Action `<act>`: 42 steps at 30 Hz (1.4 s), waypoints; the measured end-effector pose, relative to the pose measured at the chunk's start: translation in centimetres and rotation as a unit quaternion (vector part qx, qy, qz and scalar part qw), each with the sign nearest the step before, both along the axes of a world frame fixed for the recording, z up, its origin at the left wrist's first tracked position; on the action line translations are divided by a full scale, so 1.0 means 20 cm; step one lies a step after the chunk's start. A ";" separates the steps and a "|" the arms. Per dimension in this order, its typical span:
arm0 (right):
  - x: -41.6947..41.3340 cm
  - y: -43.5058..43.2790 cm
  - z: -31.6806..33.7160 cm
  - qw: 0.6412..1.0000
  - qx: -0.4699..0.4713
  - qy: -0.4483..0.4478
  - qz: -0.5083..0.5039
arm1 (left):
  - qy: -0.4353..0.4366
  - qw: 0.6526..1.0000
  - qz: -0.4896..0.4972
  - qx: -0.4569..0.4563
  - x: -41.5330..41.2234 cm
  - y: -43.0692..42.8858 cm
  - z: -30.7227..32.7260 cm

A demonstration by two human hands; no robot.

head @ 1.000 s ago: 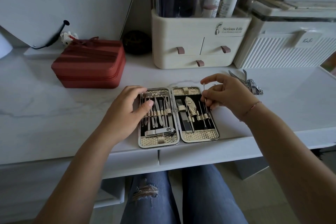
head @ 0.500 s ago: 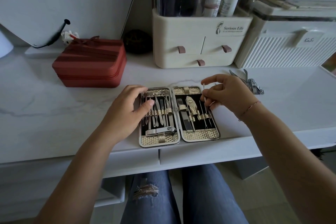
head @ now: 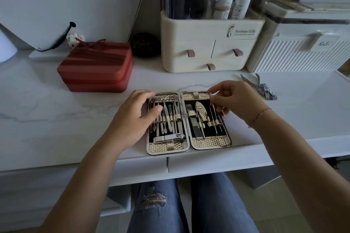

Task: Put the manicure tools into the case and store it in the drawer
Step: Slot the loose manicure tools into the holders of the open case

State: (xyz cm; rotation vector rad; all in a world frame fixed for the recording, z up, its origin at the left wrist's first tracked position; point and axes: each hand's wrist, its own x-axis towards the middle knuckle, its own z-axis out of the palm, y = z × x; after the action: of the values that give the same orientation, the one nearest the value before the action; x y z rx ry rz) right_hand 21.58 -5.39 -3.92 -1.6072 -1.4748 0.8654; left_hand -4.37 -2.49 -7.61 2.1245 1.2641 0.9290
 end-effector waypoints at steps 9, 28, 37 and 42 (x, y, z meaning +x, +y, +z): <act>0.02 -0.01 -0.04 0.990 0.008 -0.139 0.017 | -0.011 1.000 -0.001 -0.006 0.00 0.00 0.00; 0.28 0.05 0.00 0.943 0.001 -0.316 -0.101 | -0.005 1.000 0.000 0.000 0.00 0.00 0.00; 0.18 0.10 0.03 0.896 -0.044 -0.440 -0.039 | 0.005 1.000 -0.003 0.007 0.00 0.01 0.00; 0.17 0.07 0.04 0.910 -0.033 -0.413 -0.006 | 0.005 1.000 -0.001 0.012 0.00 0.01 0.00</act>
State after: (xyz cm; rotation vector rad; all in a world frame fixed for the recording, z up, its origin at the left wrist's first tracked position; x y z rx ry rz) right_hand 24.98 -4.08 -3.09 -2.1690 -1.9938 0.1956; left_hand -4.42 -2.38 -7.71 2.1510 1.2615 0.9379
